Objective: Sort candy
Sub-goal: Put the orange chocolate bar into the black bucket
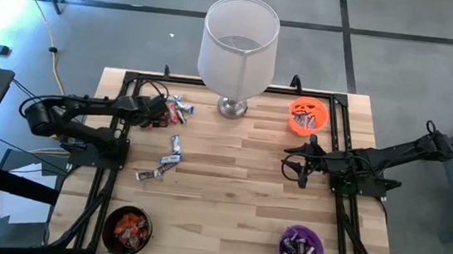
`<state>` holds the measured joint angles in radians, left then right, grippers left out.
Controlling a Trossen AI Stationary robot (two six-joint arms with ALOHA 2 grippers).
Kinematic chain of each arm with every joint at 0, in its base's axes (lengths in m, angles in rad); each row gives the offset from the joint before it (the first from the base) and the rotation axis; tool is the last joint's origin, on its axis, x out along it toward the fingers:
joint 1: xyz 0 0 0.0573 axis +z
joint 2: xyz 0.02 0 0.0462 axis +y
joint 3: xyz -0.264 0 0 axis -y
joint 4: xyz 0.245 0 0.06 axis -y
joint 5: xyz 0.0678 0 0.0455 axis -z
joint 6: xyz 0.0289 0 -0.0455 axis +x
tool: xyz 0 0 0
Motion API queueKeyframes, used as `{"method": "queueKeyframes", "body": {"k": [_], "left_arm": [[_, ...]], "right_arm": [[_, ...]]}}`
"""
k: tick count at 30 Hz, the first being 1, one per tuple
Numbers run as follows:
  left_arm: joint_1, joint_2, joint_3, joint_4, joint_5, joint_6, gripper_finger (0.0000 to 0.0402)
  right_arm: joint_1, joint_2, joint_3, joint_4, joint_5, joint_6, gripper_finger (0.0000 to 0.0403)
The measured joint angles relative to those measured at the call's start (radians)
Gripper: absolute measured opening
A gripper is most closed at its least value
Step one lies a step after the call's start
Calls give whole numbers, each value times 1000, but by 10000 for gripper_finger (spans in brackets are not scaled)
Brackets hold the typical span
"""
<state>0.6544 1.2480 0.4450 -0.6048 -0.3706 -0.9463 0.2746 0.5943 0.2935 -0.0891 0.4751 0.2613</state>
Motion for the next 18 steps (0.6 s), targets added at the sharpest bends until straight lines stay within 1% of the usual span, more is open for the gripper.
{"method": "queueKeyframes", "body": {"k": [3,18], "left_arm": [[1,-8,-1,5,18,26,217],[0,-8,1,-1,34,63,91]], "right_arm": [[0,0,0,0,0,0,180],[0,0,0,0,0,0,180]]}}
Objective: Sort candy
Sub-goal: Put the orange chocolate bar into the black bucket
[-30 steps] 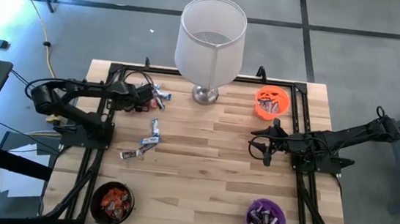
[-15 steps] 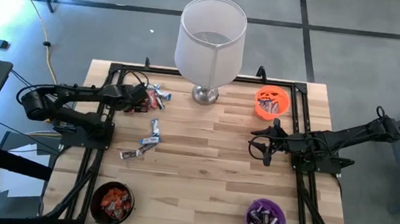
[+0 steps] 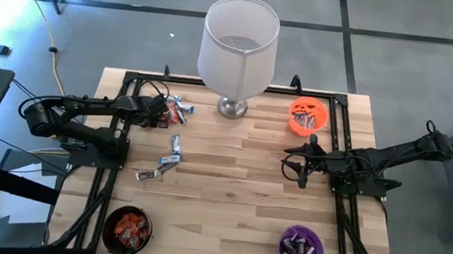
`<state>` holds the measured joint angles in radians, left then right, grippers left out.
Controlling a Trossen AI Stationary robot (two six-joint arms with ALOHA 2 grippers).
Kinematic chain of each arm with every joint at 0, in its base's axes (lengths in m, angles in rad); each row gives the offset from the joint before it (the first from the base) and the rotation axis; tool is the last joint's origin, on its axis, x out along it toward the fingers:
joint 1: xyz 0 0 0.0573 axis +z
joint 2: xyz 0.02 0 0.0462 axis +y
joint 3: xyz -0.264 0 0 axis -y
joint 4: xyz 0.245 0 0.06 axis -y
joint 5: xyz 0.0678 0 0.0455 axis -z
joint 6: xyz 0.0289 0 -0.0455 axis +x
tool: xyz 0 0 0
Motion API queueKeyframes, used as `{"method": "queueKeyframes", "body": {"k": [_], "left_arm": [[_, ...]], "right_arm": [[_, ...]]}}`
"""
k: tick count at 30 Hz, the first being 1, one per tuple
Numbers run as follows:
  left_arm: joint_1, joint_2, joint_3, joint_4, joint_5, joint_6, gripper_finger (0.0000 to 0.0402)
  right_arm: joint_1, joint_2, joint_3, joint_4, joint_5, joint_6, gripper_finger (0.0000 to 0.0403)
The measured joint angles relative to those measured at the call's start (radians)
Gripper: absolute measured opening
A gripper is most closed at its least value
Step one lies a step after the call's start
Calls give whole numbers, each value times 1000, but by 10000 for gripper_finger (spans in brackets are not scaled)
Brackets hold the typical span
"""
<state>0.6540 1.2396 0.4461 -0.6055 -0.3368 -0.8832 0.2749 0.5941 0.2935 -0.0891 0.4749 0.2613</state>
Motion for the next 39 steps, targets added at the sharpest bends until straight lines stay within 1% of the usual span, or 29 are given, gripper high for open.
{"method": "queueKeyframes", "body": {"k": [7,13,17,24,28,32,36,39], "left_arm": [[-3,-1,0,0,6,6,59],[-32,-10,6,-11,15,6,54],[-62,-31,49,-77,27,6,53],[-136,-100,140,-238,-12,-30,53],[-210,-154,195,-330,-15,-64,53],[-318,-207,256,-419,-16,-88,53],[-451,-252,326,-481,-13,-126,53],[-564,-273,377,-499,-11,-171,53]], "right_arm": [[0,0,0,0,0,0,180],[0,0,0,0,0,0,180],[0,0,0,0,0,0,180],[0,0,0,0,0,0,180],[0,0,0,0,0,0,180],[0,0,0,0,0,0,180],[0,0,0,0,0,0,180],[0,0,0,0,0,0,180]]}}
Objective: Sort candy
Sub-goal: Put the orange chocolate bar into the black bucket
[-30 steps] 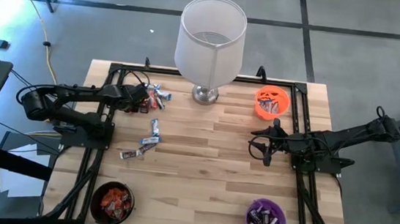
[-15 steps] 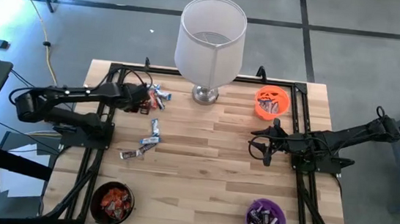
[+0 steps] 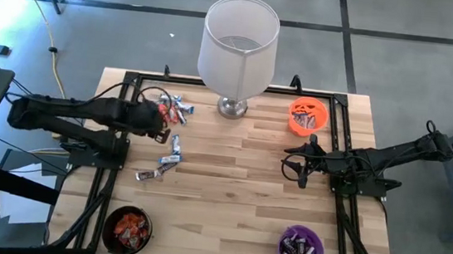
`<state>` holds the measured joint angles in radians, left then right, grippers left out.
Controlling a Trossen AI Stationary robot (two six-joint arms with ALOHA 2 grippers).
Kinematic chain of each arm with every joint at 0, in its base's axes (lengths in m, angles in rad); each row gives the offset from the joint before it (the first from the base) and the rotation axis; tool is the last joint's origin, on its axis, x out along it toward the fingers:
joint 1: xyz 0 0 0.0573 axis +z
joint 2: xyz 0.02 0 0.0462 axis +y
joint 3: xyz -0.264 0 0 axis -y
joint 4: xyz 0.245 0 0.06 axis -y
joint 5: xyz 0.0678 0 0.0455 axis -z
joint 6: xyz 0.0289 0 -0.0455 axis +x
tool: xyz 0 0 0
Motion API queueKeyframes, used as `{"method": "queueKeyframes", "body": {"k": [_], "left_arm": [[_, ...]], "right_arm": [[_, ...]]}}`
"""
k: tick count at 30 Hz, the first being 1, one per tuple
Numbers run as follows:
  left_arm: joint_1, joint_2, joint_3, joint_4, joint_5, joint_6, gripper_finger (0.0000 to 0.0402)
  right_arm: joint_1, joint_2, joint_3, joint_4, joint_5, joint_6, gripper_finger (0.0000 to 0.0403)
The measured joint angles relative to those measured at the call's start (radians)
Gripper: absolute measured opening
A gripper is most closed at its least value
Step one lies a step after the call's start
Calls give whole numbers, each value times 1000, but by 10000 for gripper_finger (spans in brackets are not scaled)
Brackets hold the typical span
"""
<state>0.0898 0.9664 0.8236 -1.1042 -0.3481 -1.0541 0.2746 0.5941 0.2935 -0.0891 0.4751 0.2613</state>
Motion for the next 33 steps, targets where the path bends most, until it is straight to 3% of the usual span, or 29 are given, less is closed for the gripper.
{"method": "queueKeyframes", "body": {"k": [9,17,25,33], "left_arm": [[-330,6,92,4,-42,-198,53],[-619,94,99,79,-77,-461,53],[-845,273,240,29,-136,-695,53],[-1025,519,488,-169,-83,-920,54]], "right_arm": [[0,0,0,0,0,0,180],[0,0,0,0,0,0,180],[0,0,0,0,0,0,180],[0,0,0,0,0,0,180]]}}
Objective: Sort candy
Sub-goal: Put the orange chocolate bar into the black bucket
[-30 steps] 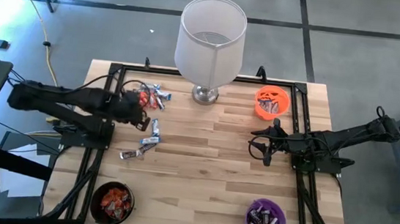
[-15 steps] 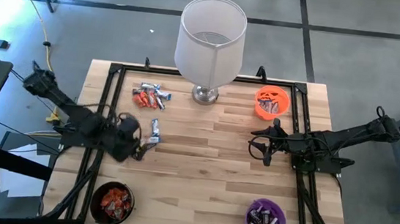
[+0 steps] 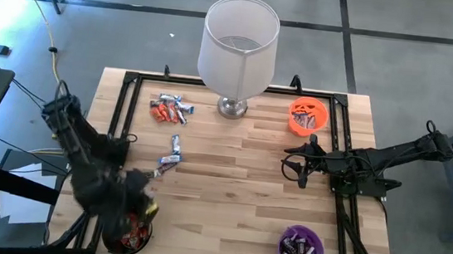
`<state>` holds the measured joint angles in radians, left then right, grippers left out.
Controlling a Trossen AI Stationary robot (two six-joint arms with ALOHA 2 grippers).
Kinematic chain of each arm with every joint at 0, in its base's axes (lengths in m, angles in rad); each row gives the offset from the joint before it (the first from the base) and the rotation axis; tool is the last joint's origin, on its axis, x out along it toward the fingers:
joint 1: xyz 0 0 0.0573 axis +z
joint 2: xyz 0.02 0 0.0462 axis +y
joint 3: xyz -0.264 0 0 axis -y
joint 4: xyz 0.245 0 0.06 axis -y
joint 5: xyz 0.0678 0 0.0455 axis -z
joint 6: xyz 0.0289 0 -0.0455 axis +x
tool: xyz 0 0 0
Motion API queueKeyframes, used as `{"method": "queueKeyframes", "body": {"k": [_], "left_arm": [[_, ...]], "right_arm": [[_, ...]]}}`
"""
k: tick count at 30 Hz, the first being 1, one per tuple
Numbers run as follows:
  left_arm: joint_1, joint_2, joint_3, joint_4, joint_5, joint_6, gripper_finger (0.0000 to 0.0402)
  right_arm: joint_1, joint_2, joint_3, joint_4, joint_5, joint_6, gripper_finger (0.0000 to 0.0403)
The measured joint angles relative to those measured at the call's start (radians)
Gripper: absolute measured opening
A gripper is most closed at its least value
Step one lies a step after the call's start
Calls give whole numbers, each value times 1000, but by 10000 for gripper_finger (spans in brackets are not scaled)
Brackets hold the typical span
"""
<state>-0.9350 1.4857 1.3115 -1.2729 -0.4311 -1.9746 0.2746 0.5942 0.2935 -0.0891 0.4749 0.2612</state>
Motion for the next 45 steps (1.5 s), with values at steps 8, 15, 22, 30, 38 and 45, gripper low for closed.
{"method": "queueKeyframes", "body": {"k": [8,15,22,30,38,45], "left_arm": [[-148,221,281,-229,88,-248,54],[-198,331,367,-255,229,-398,60],[-206,348,368,-293,210,-407,130],[-169,337,350,-297,157,-229,193],[-68,207,153,-299,-28,-82,198],[134,-18,-175,-287,-63,28,198]], "right_arm": [[0,0,0,0,0,0,180],[0,0,0,0,0,0,180],[0,0,0,0,0,0,180],[0,0,0,0,0,0,180],[0,0,0,0,0,0,180],[0,0,0,0,0,0,180]]}}
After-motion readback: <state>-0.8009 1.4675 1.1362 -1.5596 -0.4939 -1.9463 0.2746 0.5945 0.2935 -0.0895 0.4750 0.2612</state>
